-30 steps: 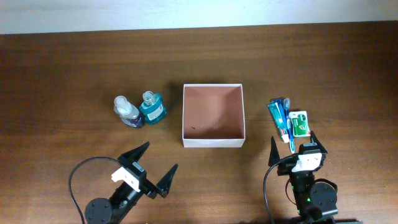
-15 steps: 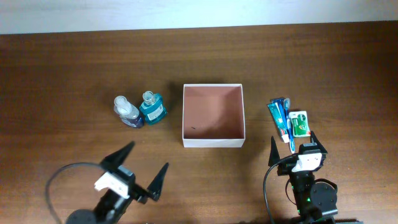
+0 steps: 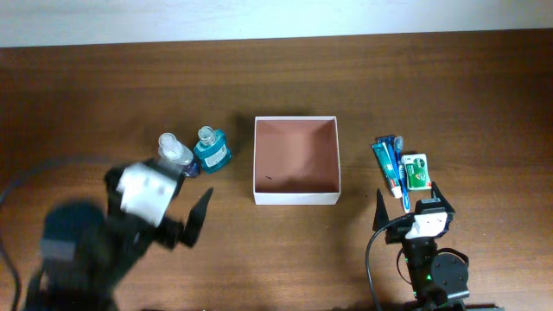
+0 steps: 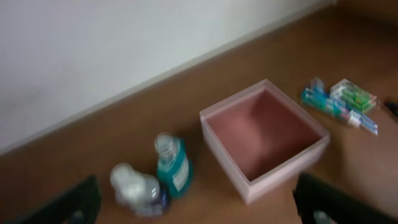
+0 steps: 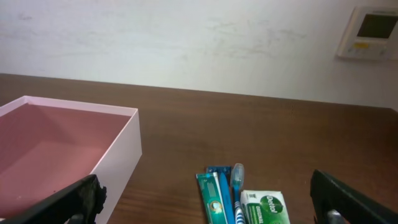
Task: Pack container
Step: 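Lower the open left gripper over the teal mouthwash bottle cap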
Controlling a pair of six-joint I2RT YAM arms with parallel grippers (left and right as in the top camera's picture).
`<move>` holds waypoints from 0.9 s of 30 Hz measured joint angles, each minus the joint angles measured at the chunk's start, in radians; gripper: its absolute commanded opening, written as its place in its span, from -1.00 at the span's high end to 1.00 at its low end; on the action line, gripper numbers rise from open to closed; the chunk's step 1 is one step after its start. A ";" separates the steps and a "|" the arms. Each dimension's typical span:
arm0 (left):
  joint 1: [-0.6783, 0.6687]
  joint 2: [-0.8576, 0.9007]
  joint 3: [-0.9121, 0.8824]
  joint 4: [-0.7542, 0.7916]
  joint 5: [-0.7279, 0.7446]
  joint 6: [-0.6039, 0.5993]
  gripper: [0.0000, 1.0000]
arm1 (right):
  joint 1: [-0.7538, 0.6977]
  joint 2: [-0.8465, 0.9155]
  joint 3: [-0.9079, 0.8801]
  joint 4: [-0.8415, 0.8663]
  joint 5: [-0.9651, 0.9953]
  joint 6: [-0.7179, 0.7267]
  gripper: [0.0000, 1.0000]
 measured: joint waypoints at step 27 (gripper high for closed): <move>0.000 0.800 0.492 -0.268 -0.014 0.063 -0.99 | 0.000 0.000 0.000 0.000 0.000 0.000 -0.97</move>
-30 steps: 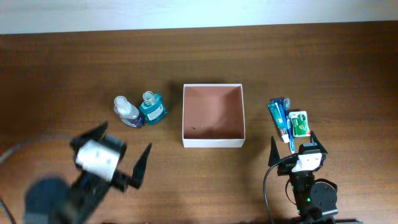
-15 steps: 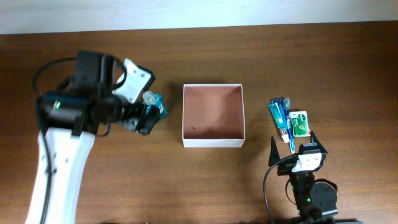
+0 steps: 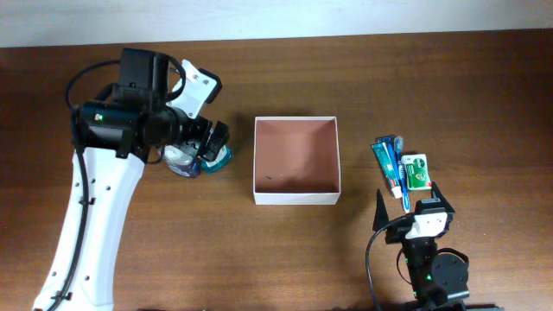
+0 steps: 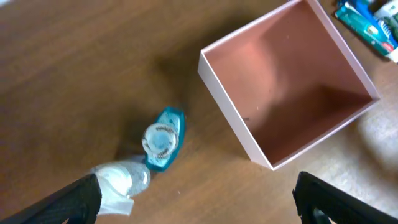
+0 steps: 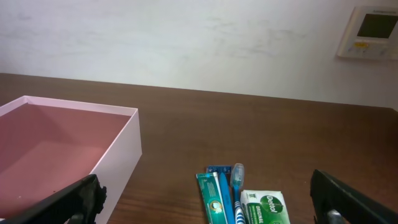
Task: Pack container
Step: 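Lower the open left gripper over the teal mouthwash bottle cap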
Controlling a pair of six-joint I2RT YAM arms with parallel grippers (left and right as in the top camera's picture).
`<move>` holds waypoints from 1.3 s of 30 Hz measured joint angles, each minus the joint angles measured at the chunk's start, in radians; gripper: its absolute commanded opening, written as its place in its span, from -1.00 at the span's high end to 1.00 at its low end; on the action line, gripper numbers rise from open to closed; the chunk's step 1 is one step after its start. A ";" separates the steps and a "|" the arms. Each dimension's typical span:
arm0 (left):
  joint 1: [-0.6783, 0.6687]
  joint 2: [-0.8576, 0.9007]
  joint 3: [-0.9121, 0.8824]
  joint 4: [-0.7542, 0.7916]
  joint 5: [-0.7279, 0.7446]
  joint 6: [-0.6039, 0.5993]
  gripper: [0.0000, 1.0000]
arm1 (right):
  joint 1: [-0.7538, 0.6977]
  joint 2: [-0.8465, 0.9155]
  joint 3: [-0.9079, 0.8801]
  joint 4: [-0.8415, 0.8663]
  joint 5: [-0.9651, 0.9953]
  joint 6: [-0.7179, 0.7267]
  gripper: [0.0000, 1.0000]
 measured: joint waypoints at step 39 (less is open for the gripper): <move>0.000 0.243 0.003 0.027 -0.053 0.082 -0.99 | 0.000 0.000 0.000 0.000 0.000 0.000 -0.97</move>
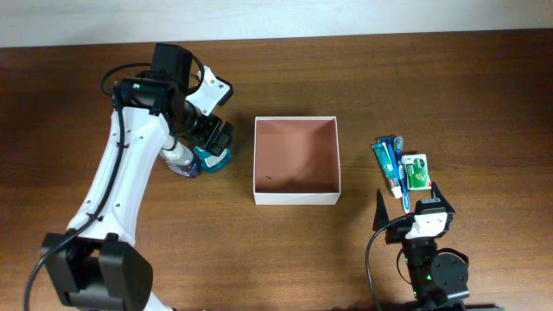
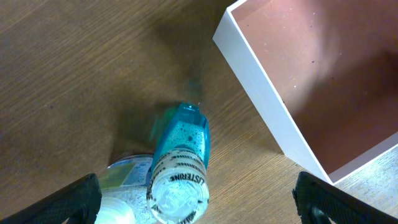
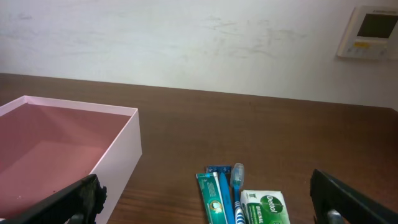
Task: Pack container
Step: 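Lower the open left gripper over the teal mouthwash bottle cap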
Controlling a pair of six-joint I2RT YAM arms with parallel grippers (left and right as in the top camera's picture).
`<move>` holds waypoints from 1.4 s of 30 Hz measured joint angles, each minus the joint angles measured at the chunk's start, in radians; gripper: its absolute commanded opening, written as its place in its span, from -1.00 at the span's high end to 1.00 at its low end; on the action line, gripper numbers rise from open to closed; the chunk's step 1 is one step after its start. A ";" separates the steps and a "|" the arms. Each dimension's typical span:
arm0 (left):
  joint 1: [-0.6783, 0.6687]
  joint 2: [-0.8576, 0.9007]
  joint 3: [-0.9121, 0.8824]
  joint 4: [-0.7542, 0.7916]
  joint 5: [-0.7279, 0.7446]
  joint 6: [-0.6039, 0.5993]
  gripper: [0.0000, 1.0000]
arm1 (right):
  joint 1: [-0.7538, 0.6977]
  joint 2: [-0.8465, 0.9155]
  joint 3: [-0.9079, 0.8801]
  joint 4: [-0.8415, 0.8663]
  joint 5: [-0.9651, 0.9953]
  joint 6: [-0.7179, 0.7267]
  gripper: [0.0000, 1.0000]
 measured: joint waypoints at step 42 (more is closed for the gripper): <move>0.000 0.048 0.001 -0.015 -0.037 0.007 -0.05 | 0.000 0.000 0.000 0.000 0.000 0.000 -0.97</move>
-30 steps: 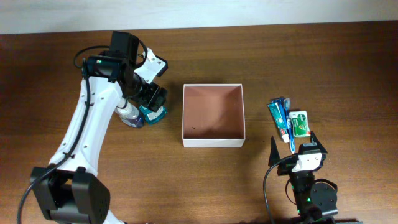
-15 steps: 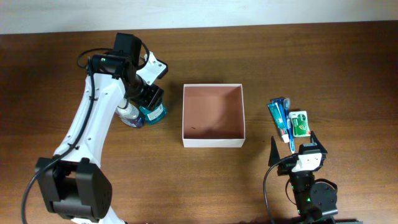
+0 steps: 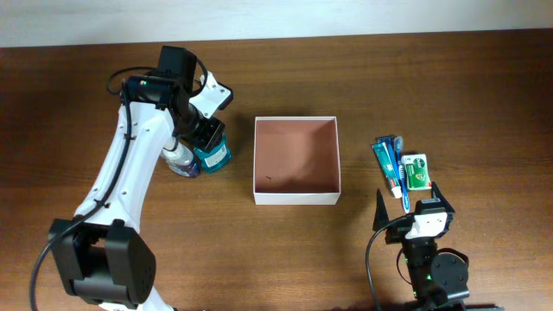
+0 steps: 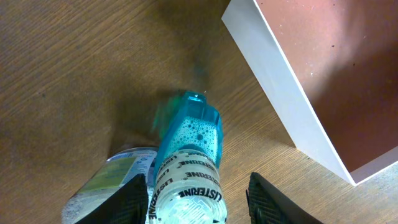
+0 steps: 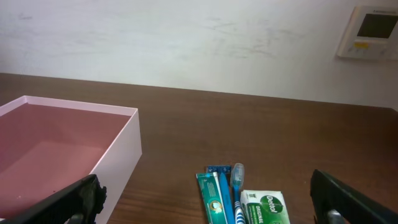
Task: Pack container
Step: 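Lower the open left gripper over the teal mouthwash bottle cap, then close the left gripper on the mouthwash bottle neck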
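A teal Listerine bottle [image 4: 193, 155] stands upright left of the white box with a pink inside [image 3: 296, 198]. My left gripper [image 4: 198, 198] is down over the bottle's cap, open. Its left finger is at the cap and a small gap shows at the right finger. A clear bottle [image 4: 112, 177] lies touching the teal one on its left. My right gripper [image 5: 211, 199] rests open near the table's front, behind a toothpaste tube [image 5: 214, 196], a toothbrush [image 5: 236, 186] and a Dettol soap box [image 5: 267, 208].
The box's white wall [image 4: 280, 93] runs close to the right of the teal bottle. In the overhead view the left arm [image 3: 130, 173] reaches in from the front left. A pale wall with a thermostat [image 5: 373, 31] stands beyond the table's far edge.
My left gripper's fingers have narrowed from wide apart to close on either side of the teal bottle's cap, and the bottle looks nearer. The right arm and its items have not moved.
My left arm was blurred at the front left, away from the bottles. Then it hung wide open above both bottles. Then it was lower, right over the teal bottle. Now its fingers flank the cap. The right gripper stayed parked and open throughout.
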Controlling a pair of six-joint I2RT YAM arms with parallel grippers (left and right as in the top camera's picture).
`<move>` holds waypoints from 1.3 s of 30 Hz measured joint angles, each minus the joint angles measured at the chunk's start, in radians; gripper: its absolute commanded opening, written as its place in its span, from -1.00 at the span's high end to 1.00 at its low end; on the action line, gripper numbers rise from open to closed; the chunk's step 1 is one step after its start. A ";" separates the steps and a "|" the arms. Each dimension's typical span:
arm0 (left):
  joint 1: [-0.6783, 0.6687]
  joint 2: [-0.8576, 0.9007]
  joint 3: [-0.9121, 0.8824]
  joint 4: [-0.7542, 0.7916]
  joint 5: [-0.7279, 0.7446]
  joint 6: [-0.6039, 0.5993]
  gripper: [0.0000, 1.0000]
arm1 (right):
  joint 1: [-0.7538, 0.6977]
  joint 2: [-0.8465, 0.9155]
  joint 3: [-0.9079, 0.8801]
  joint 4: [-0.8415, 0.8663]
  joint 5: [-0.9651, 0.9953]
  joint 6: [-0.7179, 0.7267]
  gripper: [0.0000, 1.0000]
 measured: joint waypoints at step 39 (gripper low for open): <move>0.000 0.055 0.000 0.007 -0.022 0.004 0.04 | 0.000 0.000 0.000 0.000 0.000 0.000 -0.97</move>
